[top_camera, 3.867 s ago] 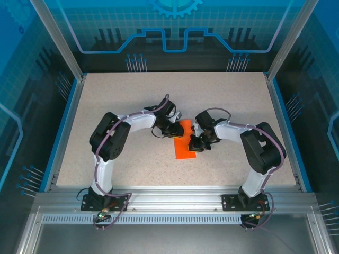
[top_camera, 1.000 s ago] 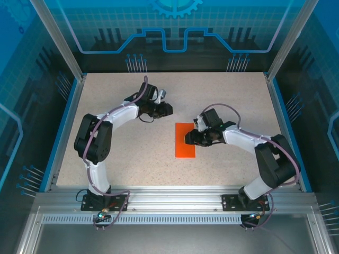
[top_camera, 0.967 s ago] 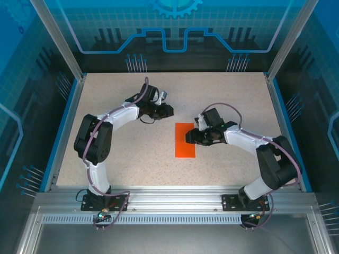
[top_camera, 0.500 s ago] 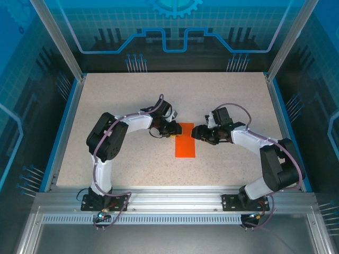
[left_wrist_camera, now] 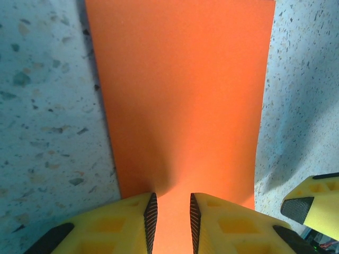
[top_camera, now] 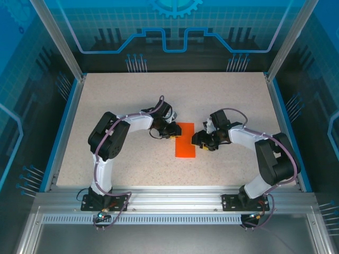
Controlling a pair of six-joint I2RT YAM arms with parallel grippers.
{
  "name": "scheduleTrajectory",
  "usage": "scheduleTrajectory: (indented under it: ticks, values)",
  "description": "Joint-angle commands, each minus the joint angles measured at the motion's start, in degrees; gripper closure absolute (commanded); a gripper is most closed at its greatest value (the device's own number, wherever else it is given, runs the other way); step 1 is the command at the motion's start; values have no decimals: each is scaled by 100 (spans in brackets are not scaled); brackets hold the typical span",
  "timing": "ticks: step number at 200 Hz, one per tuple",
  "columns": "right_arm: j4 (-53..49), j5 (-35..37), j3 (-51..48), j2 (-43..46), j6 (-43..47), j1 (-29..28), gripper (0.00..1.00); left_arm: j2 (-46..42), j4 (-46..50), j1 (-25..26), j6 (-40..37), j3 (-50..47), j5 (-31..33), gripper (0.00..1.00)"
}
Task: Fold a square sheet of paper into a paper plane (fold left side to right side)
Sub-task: Fold the triangle a second time at the center of the table.
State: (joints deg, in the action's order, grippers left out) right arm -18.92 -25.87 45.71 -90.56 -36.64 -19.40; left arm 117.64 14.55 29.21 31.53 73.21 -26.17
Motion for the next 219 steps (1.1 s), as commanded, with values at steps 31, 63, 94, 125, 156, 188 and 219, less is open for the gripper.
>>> scheduleTrajectory:
  ticks: [31, 63, 94, 125, 156, 188, 219]
  values:
    - [-24, -590, -21, -302, -86, -53, 48, -93, 191, 6, -15, -194, 249, 73]
    - [107, -613, 8, -500, -200, -163, 48, -101, 180, 8, -6, -213, 227, 73]
    - [200, -698, 60, -637, -268, -263, 51, -110, 171, 9, -6, -219, 235, 73]
    - [386, -725, 43, -681, -390, -271, 52, -156, 128, 10, -6, -235, 205, 73]
    - [850, -876, -46, -681, -677, -231, 54, -466, -233, 10, -11, -451, 210, 69]
    - [1099, -956, -65, -629, -833, -80, 54, -1090, -845, 19, -125, -936, 314, 60]
    - [1319, -1269, 93, -742, -1005, 65, 55, -1872, -1155, 162, -590, -1444, 573, 50]
